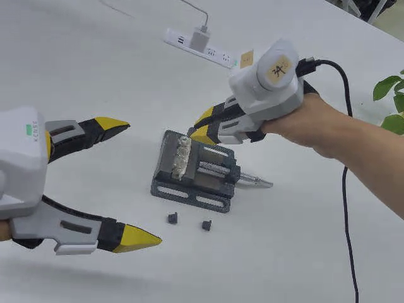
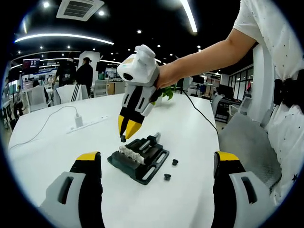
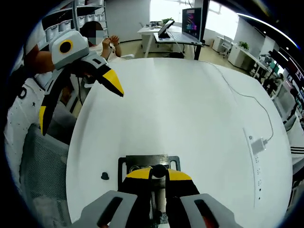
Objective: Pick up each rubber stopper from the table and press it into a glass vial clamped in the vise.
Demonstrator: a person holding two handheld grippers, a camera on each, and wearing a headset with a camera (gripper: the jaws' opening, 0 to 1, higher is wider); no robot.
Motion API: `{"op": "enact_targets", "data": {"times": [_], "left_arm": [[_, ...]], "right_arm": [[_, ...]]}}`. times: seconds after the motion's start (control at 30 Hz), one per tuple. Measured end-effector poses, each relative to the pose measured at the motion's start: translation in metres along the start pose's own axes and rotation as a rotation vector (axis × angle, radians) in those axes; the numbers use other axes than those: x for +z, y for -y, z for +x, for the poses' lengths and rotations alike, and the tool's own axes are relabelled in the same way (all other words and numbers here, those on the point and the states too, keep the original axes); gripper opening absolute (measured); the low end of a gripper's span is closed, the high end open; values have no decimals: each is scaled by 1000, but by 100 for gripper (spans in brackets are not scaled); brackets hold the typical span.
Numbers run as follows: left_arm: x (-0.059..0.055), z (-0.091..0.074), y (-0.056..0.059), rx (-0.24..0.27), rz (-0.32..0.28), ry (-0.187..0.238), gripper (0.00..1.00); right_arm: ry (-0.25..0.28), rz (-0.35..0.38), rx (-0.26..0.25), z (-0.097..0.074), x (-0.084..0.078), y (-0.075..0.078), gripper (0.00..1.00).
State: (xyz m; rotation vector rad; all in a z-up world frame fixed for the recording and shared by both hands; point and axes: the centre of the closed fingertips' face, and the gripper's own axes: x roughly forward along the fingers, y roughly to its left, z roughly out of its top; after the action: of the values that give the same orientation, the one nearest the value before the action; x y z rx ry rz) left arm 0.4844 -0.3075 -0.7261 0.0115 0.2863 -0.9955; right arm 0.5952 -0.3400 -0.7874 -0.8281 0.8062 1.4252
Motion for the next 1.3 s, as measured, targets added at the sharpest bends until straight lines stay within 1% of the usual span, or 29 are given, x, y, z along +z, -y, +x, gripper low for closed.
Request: {"op": "enact_targets", "data": {"times": [0.07,0.17,0.23,0.33,0.4,0.57,0.83,1.17,1.3], "left_arm": [[0,1,-1,-1,-7,0,98],[1,2,-2,1,-10,9,98],[2,3,-3,0,-13,12,98],[3,3,-5,0,-14,13,98],[3,3,-5,0,-17,21,98],[1,4,-5,-6,-15,11,98],[0,3,-6,-5,-23,15,98],[0,2,-7,-5,-26,19,97],[-1,1,-6,-6,-28,19,96]], "right_arm": [[-4,-3,2,1,1,1,6],[-29,-18,-4,5,-4,4,6],[-28,-10,2,6,-4,4,6],[-36,-16,6,8,-5,5,6],[-36,-10,5,8,-3,2,6],[-48,-8,9,11,-5,6,6],[-66,-16,13,13,-8,9,6],[-89,-49,13,15,-8,8,6],[-113,-82,5,17,-10,7,6]]}}
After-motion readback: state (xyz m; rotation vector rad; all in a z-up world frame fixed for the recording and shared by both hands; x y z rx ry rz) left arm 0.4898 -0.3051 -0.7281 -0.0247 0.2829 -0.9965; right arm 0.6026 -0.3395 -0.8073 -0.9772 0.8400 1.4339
